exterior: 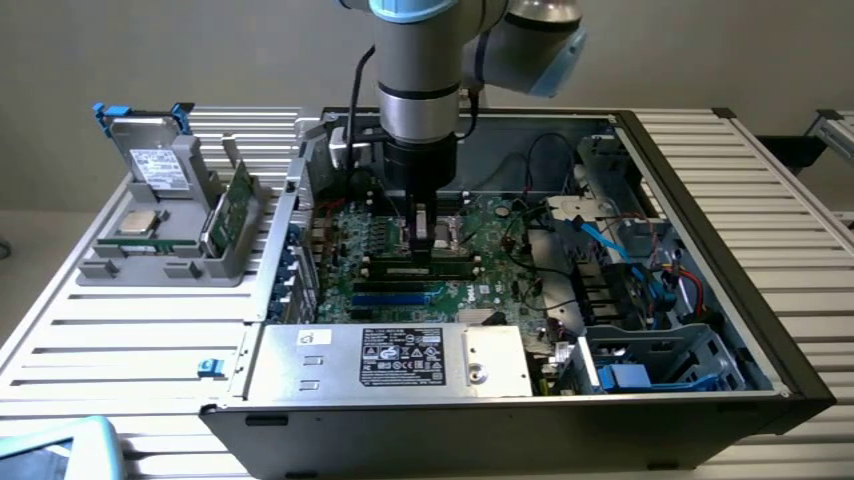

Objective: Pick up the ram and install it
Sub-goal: 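Press down the ram until it locks into place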

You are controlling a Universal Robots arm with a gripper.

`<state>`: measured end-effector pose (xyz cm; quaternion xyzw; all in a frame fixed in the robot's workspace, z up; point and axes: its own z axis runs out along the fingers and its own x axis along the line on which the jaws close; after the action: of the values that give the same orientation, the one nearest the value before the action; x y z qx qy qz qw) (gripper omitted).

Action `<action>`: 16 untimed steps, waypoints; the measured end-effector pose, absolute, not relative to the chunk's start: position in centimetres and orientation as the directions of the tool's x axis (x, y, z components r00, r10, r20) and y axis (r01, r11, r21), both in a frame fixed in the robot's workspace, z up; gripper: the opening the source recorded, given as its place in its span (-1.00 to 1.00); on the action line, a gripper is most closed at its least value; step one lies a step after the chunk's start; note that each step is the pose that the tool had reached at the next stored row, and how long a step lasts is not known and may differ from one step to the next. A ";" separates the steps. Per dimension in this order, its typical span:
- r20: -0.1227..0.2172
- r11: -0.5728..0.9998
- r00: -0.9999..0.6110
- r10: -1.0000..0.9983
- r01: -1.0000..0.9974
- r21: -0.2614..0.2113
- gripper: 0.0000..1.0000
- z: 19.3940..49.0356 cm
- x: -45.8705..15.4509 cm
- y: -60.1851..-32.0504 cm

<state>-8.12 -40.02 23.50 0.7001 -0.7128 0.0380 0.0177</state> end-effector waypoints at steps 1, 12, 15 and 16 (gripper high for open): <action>0.079 0.017 -0.019 -0.997 -0.999 -0.031 -0.78 23.4 -8.2 -40.0; 0.079 0.017 -0.019 -0.997 -0.999 -0.033 -0.78 22.7 -8.5 -40.0; 0.079 0.017 -0.019 -0.997 -0.999 -0.033 -0.78 22.5 -8.5 -40.0; 0.079 0.017 -0.019 -0.997 -0.999 -0.033 -0.78 22.5 -8.4 -40.0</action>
<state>-8.45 -40.03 22.54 0.7001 -0.7128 0.0394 0.0163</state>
